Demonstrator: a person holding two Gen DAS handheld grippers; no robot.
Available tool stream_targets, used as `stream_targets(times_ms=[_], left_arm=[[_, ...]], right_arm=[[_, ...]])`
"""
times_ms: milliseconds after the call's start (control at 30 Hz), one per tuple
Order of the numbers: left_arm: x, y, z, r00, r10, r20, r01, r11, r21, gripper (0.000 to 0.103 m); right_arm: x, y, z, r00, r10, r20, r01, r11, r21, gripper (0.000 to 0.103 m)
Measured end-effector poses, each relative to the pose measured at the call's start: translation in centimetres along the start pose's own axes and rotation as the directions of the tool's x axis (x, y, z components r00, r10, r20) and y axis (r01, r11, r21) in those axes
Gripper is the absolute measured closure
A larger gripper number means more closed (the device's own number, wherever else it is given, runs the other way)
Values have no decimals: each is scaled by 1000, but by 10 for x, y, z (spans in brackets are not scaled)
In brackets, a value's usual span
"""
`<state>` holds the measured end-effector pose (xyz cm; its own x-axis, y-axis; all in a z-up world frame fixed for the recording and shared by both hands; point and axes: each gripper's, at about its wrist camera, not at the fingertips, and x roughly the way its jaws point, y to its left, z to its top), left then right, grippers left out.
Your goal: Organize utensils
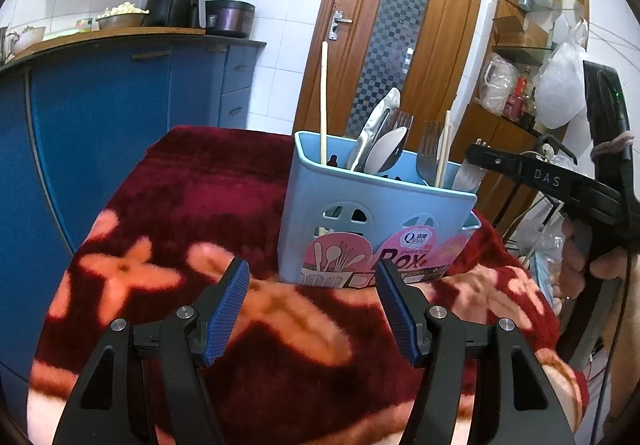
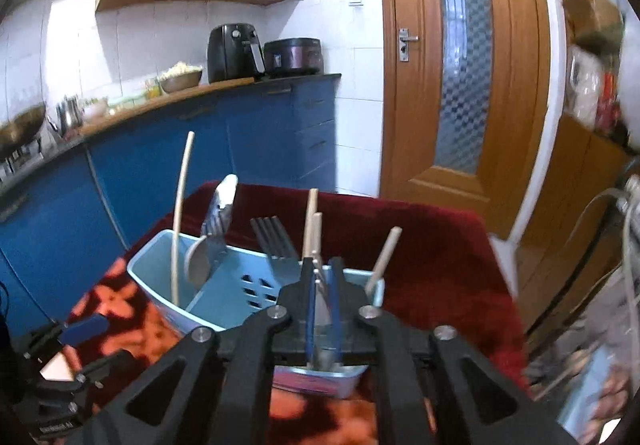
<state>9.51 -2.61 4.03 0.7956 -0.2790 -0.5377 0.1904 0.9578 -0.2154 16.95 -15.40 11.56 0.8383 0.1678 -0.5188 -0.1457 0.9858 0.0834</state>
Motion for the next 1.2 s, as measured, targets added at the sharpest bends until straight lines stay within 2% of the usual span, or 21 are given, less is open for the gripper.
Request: stream_targets(times_ms=[33,67,233,500,667,833,1033,1200], left_arm=[[-1,-1,0,1000,1,0,-1,1000,3,36],[-3,-1,-1,1000,1,2,-1,1000,7,36],[-13,-1,-1,1000,-1,15,1,1000,2,36],[-40,-4,2,999,10,48,-10,1000,15,36],[-59,-4,-2,997,32,66,-34,999,26,34],[-72,-1,-15,993,86,80,-88,996,29,22],[-74,3,-33,988,140,63,-143,988,50,21],[-79,5,-53,983,151,100,-156,986,53,21]], right_arm=[[-1,-1,-1,1000,16,7,-16,1000,14,70],[-4,-1,-1,999,34,20,-35,999,32,65],[-36,4,-3,992,61,109,-67,996,51,55],[-88,20,-15,983,72,167,-84,995,63,41],[-117,28,-37,978,66,196,-86,992,95,26],[-135,40,-65,977,35,212,-52,996,77,3],[-146,52,-101,977,3,215,-18,998,66,0],[-142,58,-131,975,-25,220,10,998,70,0]])
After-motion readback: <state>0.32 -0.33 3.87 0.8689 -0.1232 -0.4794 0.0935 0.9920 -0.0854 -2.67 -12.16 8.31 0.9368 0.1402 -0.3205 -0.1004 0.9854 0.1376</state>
